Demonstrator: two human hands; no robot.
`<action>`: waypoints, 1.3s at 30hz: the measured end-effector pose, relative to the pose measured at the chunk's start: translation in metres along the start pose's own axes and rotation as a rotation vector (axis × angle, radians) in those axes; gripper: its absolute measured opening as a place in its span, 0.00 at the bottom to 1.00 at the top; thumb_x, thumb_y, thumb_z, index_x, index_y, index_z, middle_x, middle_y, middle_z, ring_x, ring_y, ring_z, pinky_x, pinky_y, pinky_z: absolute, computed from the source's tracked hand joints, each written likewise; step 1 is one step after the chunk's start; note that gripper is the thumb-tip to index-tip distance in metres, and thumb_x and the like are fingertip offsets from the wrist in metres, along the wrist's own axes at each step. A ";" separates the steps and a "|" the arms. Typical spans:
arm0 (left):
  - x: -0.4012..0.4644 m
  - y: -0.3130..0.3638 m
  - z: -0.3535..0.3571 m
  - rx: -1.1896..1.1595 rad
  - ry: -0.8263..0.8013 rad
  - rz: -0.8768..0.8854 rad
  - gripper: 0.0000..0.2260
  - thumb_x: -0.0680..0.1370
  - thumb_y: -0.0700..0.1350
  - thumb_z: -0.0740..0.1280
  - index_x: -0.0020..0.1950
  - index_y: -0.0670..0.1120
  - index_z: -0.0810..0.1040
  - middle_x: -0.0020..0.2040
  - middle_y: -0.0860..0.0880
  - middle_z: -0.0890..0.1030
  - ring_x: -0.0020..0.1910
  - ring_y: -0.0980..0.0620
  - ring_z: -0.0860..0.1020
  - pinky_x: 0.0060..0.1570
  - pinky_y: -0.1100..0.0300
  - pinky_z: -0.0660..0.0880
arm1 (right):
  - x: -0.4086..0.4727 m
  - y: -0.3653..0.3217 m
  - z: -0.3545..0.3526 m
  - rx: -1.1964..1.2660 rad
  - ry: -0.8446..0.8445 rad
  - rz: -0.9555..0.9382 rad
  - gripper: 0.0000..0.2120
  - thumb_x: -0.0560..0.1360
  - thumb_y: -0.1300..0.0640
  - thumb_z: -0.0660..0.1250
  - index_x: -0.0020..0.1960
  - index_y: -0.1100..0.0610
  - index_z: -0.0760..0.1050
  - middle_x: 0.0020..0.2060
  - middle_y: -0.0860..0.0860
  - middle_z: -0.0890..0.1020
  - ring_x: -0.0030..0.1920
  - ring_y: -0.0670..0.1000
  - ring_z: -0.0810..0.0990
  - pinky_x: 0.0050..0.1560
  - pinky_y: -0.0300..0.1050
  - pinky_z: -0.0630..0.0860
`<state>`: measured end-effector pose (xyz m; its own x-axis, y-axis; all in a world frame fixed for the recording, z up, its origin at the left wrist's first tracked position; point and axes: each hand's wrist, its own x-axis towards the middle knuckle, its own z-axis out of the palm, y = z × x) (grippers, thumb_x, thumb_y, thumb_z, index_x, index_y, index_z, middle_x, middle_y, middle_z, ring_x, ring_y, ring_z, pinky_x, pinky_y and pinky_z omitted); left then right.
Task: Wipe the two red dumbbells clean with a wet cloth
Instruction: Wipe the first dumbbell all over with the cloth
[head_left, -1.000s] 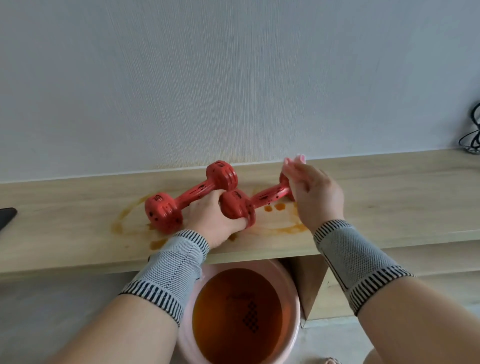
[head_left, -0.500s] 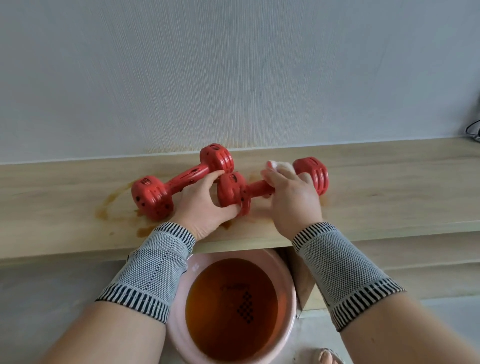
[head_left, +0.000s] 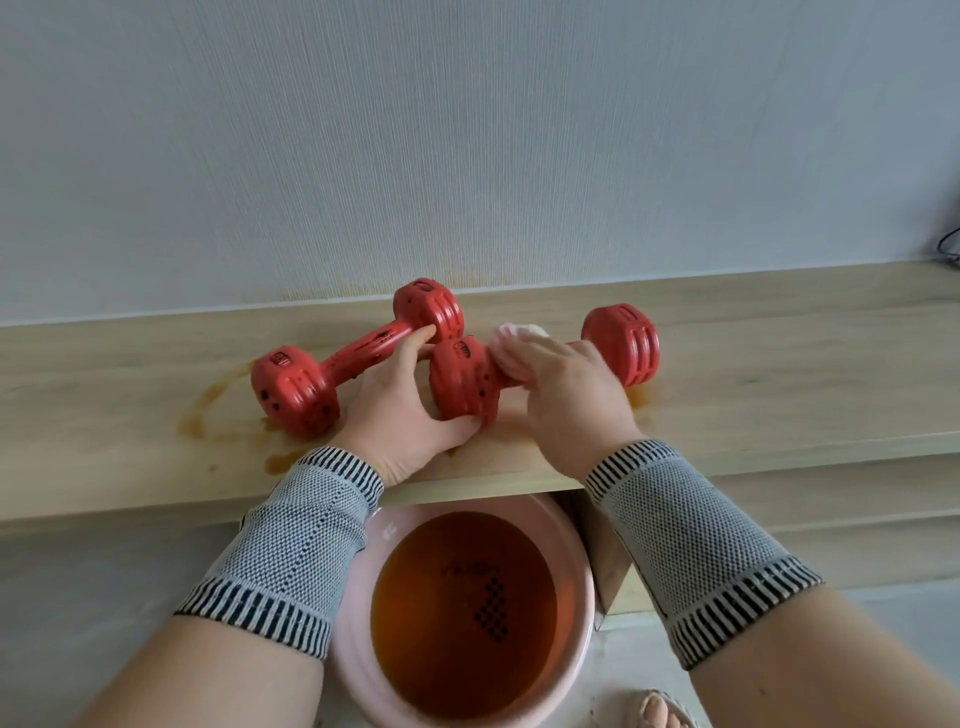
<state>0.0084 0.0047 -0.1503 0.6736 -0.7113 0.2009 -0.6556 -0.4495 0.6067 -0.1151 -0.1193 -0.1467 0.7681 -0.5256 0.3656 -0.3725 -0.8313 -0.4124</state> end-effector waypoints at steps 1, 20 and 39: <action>0.000 -0.001 0.000 0.015 0.001 0.005 0.44 0.64 0.55 0.79 0.76 0.54 0.61 0.70 0.51 0.72 0.70 0.49 0.67 0.62 0.65 0.56 | 0.002 0.008 -0.001 -0.036 0.041 0.076 0.29 0.76 0.65 0.58 0.74 0.46 0.66 0.74 0.44 0.65 0.62 0.56 0.69 0.64 0.45 0.65; 0.003 -0.004 -0.001 0.010 -0.014 -0.005 0.43 0.57 0.63 0.75 0.70 0.57 0.67 0.67 0.49 0.72 0.69 0.49 0.67 0.71 0.49 0.62 | -0.005 0.003 0.005 -0.023 -0.032 -0.038 0.33 0.76 0.69 0.57 0.76 0.45 0.60 0.75 0.42 0.64 0.61 0.56 0.70 0.64 0.45 0.67; 0.010 -0.002 -0.006 -0.192 -0.140 -0.070 0.24 0.58 0.71 0.60 0.47 0.60 0.79 0.48 0.60 0.82 0.49 0.66 0.77 0.53 0.66 0.69 | 0.000 0.020 -0.001 -0.095 0.134 0.154 0.27 0.78 0.64 0.55 0.75 0.46 0.64 0.74 0.43 0.67 0.60 0.54 0.68 0.58 0.44 0.68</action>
<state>0.0186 0.0022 -0.1447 0.6526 -0.7558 0.0532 -0.5234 -0.3989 0.7529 -0.1229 -0.1366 -0.1544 0.6249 -0.6615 0.4145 -0.5325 -0.7495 -0.3934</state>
